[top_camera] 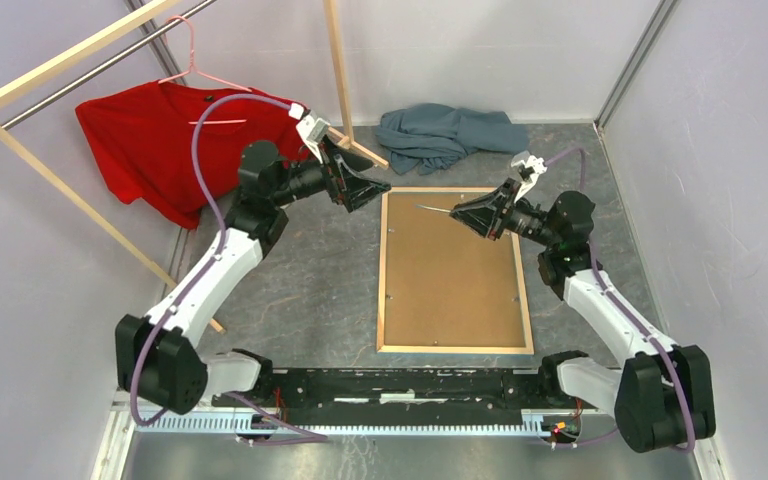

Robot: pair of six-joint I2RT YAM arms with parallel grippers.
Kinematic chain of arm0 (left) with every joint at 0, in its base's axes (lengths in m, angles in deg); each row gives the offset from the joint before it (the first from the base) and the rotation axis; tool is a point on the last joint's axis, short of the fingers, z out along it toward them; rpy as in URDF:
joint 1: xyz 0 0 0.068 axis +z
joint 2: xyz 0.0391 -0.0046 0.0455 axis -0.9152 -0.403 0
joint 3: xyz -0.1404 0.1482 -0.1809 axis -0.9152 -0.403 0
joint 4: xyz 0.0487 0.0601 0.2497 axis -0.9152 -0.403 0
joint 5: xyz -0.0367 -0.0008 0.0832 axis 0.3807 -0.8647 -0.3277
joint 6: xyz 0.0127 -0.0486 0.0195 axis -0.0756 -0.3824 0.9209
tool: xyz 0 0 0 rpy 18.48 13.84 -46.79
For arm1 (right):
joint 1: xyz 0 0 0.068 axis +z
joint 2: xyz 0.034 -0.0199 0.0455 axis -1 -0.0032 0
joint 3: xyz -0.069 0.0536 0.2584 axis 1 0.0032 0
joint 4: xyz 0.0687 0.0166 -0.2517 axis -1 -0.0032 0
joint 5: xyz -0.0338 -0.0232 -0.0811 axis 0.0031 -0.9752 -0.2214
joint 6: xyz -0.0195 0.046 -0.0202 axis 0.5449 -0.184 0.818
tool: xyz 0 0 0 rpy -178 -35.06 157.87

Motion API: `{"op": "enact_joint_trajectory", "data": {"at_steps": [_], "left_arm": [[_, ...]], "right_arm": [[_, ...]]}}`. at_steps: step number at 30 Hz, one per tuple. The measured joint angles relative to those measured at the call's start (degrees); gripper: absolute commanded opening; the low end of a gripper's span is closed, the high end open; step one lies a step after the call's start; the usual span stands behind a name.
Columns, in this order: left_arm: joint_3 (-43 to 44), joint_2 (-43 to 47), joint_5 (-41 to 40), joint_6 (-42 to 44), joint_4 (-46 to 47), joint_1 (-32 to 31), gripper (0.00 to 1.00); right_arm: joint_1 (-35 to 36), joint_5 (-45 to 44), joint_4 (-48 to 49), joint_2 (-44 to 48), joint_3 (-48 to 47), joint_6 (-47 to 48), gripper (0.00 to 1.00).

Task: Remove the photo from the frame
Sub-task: Adjust the screwdriver.

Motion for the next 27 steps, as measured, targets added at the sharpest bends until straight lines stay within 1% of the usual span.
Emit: {"op": "enact_joint_trajectory", "data": {"at_steps": [3,6,10,12,16,19,24,27], "left_arm": [[0.6,3.8,-3.0,11.0,-12.0,0.0,1.00],[0.5,7.8,-6.5,21.6,-23.1,0.0,1.00],[-0.7,12.7,-10.0,33.2,-35.3,0.0,1.00],[-2.9,15.3,-12.2,37.1,-39.8,0.0,1.00],[-9.9,20.7,-16.7,42.8,-45.9,0.0,1.00],[-15.6,24.4,-18.7,45.8,-48.2,0.0,1.00],[-24.9,29.9,-22.0,47.2,-47.6,0.1,1.00],[-27.7,31.4,-23.5,47.5,-46.9,0.3,1.00]], "right_arm": [[-1.1,-1.6,-9.0,1.5,-0.1,8.6,0.00],[-1.9,-6.7,-17.2,5.1,0.0,18.0,0.00],[-3.1,-13.1,-21.8,11.0,0.1,28.2,0.00],[-4.0,-14.9,-22.9,12.6,0.1,32.3,0.00],[-6.8,-17.7,-24.9,12.6,0.1,36.4,0.00],[-8.5,-19.6,-26.6,12.2,0.1,37.8,0.00],[-9.8,-22.2,-28.5,13.2,0.1,38.8,0.00],[-10.1,-23.0,-28.7,14.8,0.1,38.8,0.00]]}}
